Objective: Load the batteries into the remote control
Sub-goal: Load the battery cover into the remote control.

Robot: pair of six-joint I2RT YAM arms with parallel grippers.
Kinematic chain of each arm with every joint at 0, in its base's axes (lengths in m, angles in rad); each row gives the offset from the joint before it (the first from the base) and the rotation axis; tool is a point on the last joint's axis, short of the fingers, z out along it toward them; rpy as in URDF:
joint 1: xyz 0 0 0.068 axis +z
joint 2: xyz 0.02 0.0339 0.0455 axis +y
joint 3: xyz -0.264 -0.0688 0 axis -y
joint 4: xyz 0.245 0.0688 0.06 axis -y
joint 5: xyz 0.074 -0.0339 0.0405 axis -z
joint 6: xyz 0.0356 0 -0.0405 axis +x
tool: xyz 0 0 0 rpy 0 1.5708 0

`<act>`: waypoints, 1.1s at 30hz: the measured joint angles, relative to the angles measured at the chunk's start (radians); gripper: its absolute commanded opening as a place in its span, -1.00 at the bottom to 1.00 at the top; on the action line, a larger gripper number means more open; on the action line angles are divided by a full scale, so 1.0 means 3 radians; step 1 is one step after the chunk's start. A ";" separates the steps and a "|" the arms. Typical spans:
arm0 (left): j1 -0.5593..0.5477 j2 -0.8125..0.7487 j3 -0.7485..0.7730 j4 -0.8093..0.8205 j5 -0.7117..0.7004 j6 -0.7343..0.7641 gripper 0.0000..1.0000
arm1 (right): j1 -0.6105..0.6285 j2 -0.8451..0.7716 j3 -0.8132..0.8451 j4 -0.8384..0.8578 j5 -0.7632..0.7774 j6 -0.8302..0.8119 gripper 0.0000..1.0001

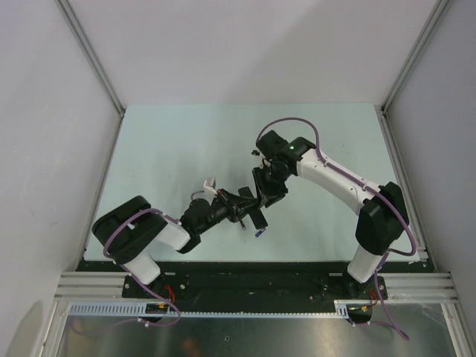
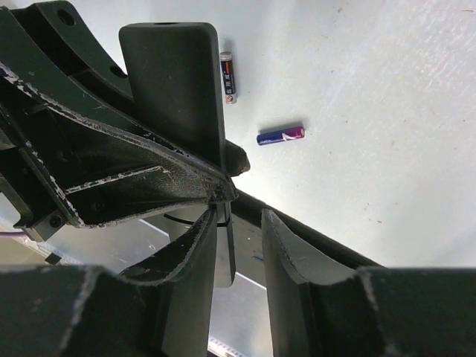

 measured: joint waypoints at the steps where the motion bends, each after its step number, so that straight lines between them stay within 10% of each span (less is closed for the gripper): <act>1: 0.0005 0.0005 0.0000 0.0011 0.0005 -0.0001 -1.00 | -0.0003 0.0000 0.0003 0.0004 -0.0001 0.0000 -0.29; 16: 0.0197 0.0018 -0.0019 0.0145 0.0158 -0.0053 -1.00 | -0.0058 -0.0842 -0.0276 0.0229 -0.0011 0.0209 -0.09; 22: 0.0357 0.0039 -0.0038 0.0181 0.0491 -0.0071 -1.00 | -0.0064 -0.1687 -0.1312 0.1223 -0.0029 0.0636 0.48; 33: 0.0537 0.0028 0.0013 0.0191 0.1165 -0.0084 -1.00 | -0.0131 -0.2202 -0.2522 0.2864 -0.0540 0.1353 0.63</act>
